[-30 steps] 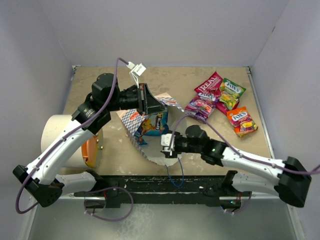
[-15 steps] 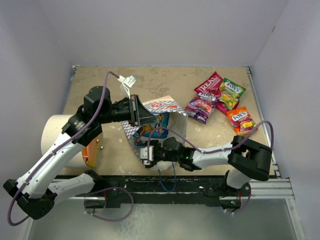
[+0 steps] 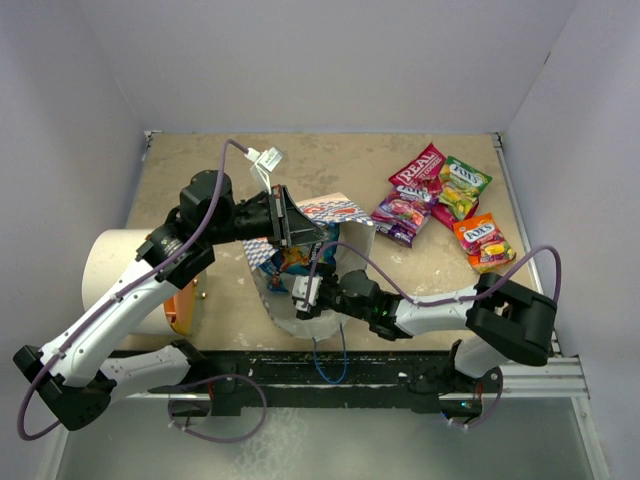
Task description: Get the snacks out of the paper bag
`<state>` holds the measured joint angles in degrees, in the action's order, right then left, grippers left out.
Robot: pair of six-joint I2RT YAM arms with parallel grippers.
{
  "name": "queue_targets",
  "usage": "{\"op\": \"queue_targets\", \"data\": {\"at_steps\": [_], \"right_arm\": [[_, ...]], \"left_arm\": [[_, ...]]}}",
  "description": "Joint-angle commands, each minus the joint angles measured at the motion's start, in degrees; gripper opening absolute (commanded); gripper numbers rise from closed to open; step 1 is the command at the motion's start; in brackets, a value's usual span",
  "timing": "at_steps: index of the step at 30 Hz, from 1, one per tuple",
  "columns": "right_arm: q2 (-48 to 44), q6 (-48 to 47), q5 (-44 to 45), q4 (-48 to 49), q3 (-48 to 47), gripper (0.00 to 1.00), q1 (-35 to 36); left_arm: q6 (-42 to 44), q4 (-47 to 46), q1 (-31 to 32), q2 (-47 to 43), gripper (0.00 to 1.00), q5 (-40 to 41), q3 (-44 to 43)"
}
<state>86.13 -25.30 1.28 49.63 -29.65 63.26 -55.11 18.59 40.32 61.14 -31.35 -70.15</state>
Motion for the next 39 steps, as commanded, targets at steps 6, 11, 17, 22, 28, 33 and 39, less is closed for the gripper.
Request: {"op": "queue_targets", "data": {"at_steps": [6, 11, 17, 22, 28, 33, 39], "right_arm": [[7.96, 17.16, 10.78, 8.27, -8.16, 0.74, -0.37], [12.87, 24.79, 10.98, 16.92, -8.42, 0.74, -0.33], [18.05, 31.25, 12.06, 20.20, -10.67, 0.75, -0.29], [21.17, 34.62, 12.55, 19.42, -12.69, 0.76, -0.09], [24.37, 35.22, 12.00, 15.45, -15.43, 0.76, 0.36], [26.11, 36.16, 11.81, 11.55, -16.28, 0.73, 0.69], [27.75, 38.69, 11.43, 8.72, -15.92, 0.65, 0.88]], "left_arm": [[-0.05, -3.87, 0.55, -1.53, 0.00, 1.21, -1.22], [0.49, -2.77, 0.53, -1.32, 0.00, 1.37, -2.36], [0.32, -2.53, 0.77, -1.04, 0.00, 1.29, -2.80], [0.46, -2.51, 1.14, -0.27, 0.00, 1.32, -3.22], [0.84, -2.58, 1.64, 0.63, 0.00, 1.26, -3.80], [1.10, -2.68, 1.87, 1.00, 0.00, 1.23, -3.90], [1.57, -2.40, 1.99, 0.99, 0.00, 1.29, -4.00]]}}
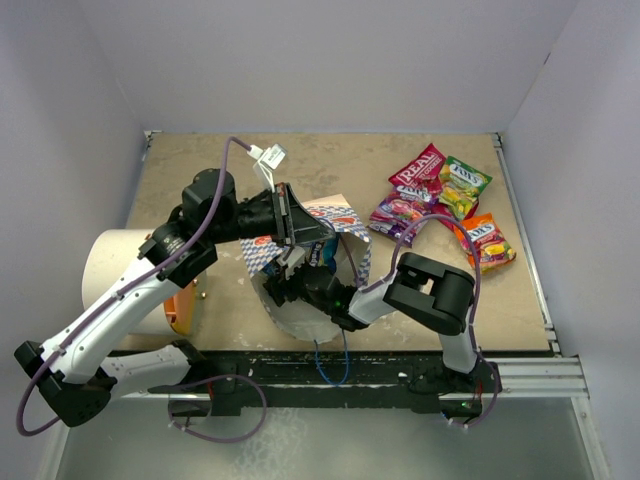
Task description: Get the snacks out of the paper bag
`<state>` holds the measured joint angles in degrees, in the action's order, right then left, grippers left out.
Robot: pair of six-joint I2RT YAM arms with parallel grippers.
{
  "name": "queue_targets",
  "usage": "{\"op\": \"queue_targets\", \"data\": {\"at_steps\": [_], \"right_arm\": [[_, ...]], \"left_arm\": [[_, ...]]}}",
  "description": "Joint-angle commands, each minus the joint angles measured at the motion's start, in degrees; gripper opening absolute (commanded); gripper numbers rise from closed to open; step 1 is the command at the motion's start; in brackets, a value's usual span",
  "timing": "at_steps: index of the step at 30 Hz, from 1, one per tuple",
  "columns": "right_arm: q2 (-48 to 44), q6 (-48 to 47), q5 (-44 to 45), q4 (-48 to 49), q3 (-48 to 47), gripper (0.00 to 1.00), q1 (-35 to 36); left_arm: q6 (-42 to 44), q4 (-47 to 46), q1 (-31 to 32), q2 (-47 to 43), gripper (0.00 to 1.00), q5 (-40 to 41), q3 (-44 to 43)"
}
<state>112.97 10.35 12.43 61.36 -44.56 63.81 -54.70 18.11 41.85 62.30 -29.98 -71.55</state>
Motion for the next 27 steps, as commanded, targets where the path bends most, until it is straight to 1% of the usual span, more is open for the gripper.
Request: {"op": "queue_targets", "data": {"at_steps": [1, 6, 8, 9, 12, 16, 20, 25, 27], "right_arm": [[0.61, 3.21, 0.58, -3.18, -0.71, 0.62, 0.28], [-2.02, 1.90, 0.66, -5.02, -0.53, 0.35, 0.27], [-3.29, 1.26, 0.11, -6.00, -0.53, 0.27, 0.28], [-4.11, 0.88, -0.31, -6.67, -0.47, 0.22, 0.34], [-7.11, 0.11, -0.90, -8.88, -0.22, 0.12, 0.30], [-12.05, -0.77, -0.73, -13.03, 0.94, 0.07, 0.28], [-18.75, -1.47, -0.91, -18.23, 3.76, 0.06, 0.30], [-30.09, -3.87, -3.29, -27.65, 8.49, 0.06, 0.35], [-36.64, -5.29, -3.87, -32.92, 10.04, 0.03, 0.27]], "left_arm": [[1.29, -1.74, 0.49, -0.23, 0.00, 0.12, -2.59], [1.81, -0.54, 0.49, -0.86, 0.00, 1.05, -2.54], [2.24, -0.15, 0.49, -1.08, 0.00, 1.52, -2.48], [2.49, 0.00, 0.51, -1.08, 0.00, 1.83, -2.52], [3.14, 0.54, 0.46, -1.30, 0.00, 2.77, -2.42], [4.02, 0.69, 0.50, -1.84, 0.00, 4.27, -2.06], [5.36, 0.61, 0.51, -2.16, 0.00, 5.68, -1.88], [7.65, 0.55, 0.44, -2.24, 0.00, 8.80, -3.02], [8.85, 1.19, 0.43, -1.94, 0.00, 9.97, -4.00]]}}
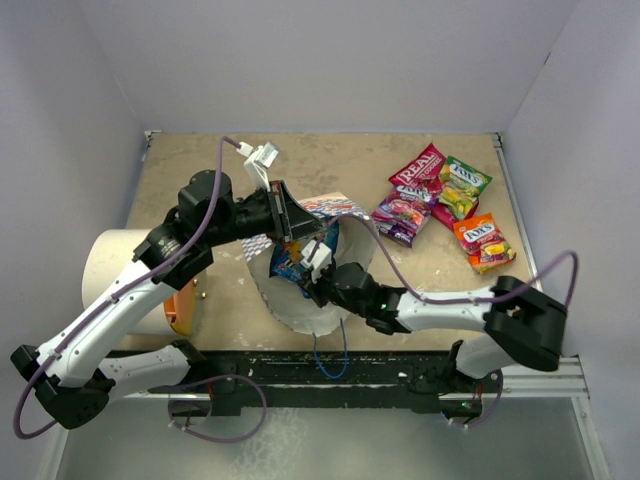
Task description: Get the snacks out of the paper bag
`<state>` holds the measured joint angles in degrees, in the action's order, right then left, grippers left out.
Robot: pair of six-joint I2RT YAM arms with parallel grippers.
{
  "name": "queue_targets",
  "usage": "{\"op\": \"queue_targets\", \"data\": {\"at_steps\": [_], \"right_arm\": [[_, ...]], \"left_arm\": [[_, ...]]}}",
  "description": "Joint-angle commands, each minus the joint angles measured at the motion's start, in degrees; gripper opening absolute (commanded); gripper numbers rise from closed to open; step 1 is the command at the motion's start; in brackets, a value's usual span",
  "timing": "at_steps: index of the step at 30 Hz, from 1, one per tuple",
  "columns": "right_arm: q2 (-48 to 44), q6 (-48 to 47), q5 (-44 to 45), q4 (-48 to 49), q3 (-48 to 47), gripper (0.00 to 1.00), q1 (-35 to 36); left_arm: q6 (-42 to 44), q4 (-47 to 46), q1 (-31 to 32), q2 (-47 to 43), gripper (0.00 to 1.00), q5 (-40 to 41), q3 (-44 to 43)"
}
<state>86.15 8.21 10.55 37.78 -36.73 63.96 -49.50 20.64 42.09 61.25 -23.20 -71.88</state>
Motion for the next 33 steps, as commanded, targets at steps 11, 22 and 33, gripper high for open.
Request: {"op": "queue_targets", "data": {"at_steps": [11, 22, 33], "right_arm": [[-38.11, -10.85, -2.17, -39.58, -3.80, 0.00, 0.19], [-44.36, -12.16, 27.60, -55.30, -20.08, 0.00, 0.13], [-33.00, -7.94, 32.55, -37.36, -19.51, 0.00, -20.15]], "left_arm": [[8.06, 2.38, 0.12, 0.49, 0.00, 14.71, -5.56], [11.10, 1.43, 0.17, 3.26, 0.00, 14.62, -7.11], [12.21, 4.17, 0.16, 1.90, 0.00, 15.22, -7.25]]}}
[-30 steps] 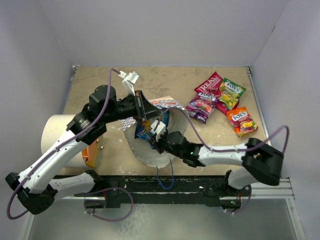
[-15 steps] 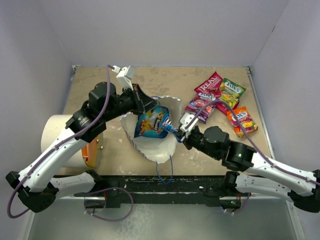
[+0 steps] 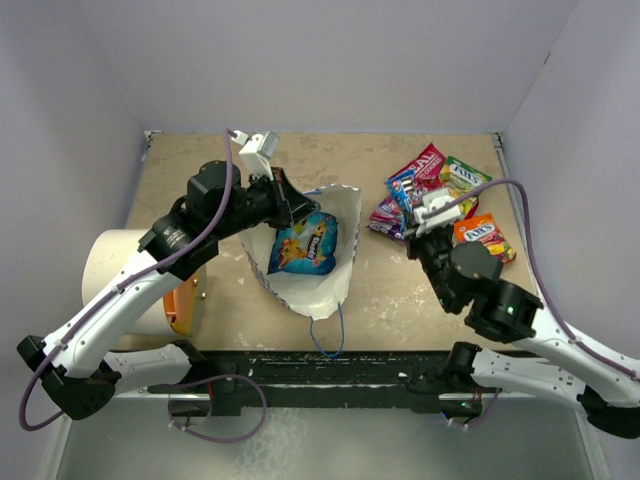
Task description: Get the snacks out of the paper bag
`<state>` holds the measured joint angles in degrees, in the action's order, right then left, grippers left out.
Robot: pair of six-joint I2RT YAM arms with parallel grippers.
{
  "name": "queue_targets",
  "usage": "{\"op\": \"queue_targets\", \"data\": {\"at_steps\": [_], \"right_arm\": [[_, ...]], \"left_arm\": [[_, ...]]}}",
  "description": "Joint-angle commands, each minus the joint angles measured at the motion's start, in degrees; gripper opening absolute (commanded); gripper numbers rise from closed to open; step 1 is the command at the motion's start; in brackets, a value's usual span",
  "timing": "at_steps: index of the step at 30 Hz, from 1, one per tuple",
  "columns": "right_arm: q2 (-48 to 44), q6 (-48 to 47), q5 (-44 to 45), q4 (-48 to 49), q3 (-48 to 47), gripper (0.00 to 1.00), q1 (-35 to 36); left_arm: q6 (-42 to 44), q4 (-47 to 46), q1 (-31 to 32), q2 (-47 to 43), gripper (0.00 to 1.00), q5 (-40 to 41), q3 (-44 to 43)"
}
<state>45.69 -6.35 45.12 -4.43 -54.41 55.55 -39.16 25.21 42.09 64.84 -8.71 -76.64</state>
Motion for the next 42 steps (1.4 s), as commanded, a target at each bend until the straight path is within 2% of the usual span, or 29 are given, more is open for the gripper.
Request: {"op": "queue_targets", "data": {"at_steps": [1, 5, 8, 12, 19, 23, 28, 30, 33, 35, 38, 40, 42], "right_arm": [[10.07, 10.39, -5.10, 3.90, -2.64, 0.00, -16.23], [21.55, 21.12, -17.59, 1.03, -8.75, 0.00, -28.87], [31.22, 27.98, -32.22, -2.47, -13.80, 0.00, -36.78], [43.23, 33.81, -41.84, -7.78, -21.50, 0.00, -41.29], [52.79, 31.56, -38.20, -13.87, -24.60, 0.00, -44.66], [54.14, 28.74, -36.78, -13.72, -23.18, 0.00, -46.48], [54.81, 23.03, -30.68, -14.26, -24.76, 0.00, -47.10], [55.21, 20.73, -29.46, -13.32, -24.98, 0.06, -47.11], [55.76, 19.93, -32.92, -14.22, -26.72, 0.33, -47.11], [54.88, 21.74, -35.62, -17.15, -28.51, 0.43, -47.07], [49.98, 23.88, -36.40, -13.88, -24.59, 0.52, -47.11], [46.99, 23.37, -35.77, -10.24, -20.45, 0.53, -47.06], [45.02, 24.02, -37.12, -12.02, -19.22, 0.54, -47.02]], "left_arm": [[2.00, -0.24, 0.12, -1.61, 0.00, 0.65, -2.54], [1.73, -1.33, 0.12, -0.75, 0.00, -0.51, -2.45], [1.37, -2.66, 0.15, 0.90, 0.00, -2.38, -2.88], [6.85, -0.97, 0.13, 3.85, 0.00, -3.91, -7.45], [15.76, 3.44, 0.16, 8.92, 0.00, -5.03, -14.58], [19.02, 4.35, 0.12, 9.65, 0.00, -4.65, -16.72], [20.44, 6.02, 0.10, 11.47, 0.00, -4.39, -19.32], [20.20, 5.77, 0.16, 11.45, 0.00, -4.38, -18.95], [18.65, 6.40, 0.14, 11.56, 0.00, -3.47, -20.04], [18.08, 8.92, 0.11, 12.75, 0.00, -3.42, -23.24], [18.21, 10.07, 0.11, 12.13, 0.00, -4.28, -22.58], [18.21, 7.44, 0.14, 10.12, 0.00, -4.30, -17.90], [15.72, 7.38, 0.11, 9.69, 0.00, -2.33, -16.98]]}}
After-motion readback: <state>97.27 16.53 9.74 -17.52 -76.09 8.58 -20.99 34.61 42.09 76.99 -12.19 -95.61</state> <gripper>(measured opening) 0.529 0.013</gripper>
